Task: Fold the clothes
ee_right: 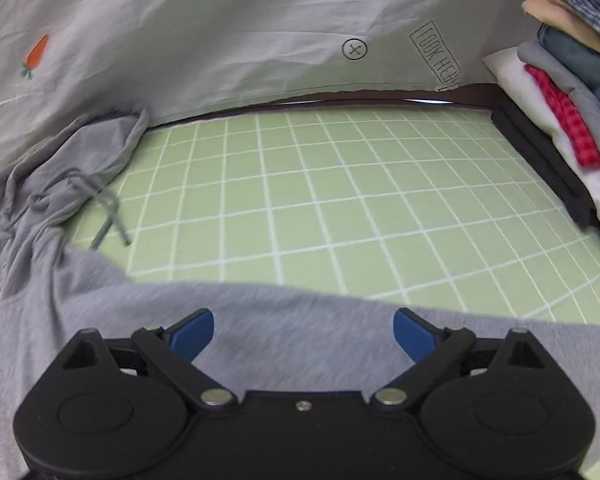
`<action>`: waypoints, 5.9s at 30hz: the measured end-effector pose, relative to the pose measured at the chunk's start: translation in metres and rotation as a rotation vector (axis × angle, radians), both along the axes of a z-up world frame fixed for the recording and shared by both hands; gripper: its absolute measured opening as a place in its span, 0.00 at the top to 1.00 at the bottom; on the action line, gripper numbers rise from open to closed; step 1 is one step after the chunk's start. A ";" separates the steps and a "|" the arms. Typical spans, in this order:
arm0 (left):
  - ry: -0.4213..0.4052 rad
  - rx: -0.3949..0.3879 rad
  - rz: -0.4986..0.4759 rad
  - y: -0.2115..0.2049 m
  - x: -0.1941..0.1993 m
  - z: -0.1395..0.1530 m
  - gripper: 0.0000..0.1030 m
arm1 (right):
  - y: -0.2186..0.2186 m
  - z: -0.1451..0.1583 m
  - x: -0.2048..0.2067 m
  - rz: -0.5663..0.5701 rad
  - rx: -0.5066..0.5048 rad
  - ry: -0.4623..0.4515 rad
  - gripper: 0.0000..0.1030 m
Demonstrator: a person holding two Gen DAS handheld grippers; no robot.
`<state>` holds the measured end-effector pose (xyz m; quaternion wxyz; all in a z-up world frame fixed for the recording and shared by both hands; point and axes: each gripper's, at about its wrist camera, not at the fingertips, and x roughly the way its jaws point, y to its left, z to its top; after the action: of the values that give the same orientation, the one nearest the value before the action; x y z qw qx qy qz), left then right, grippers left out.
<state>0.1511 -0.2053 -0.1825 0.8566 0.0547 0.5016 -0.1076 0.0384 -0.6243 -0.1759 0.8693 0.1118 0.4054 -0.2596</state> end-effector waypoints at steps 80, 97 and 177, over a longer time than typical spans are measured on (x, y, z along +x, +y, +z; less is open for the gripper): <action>-0.006 0.016 0.042 -0.004 0.001 0.004 0.00 | -0.079 0.013 -0.220 -0.768 -0.052 -0.033 0.01; -0.091 -0.172 0.322 0.186 -0.022 0.039 0.00 | 0.190 0.042 -0.074 0.103 -0.011 -0.007 0.00; -0.279 -0.291 -0.259 0.020 -0.107 0.100 0.26 | 0.168 0.028 -0.159 -0.182 0.051 0.010 0.00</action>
<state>0.0440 -0.1851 -0.0823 0.8955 0.0091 0.3465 -0.2791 -0.1202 -0.4560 -0.1482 0.8369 0.1690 0.4046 -0.3276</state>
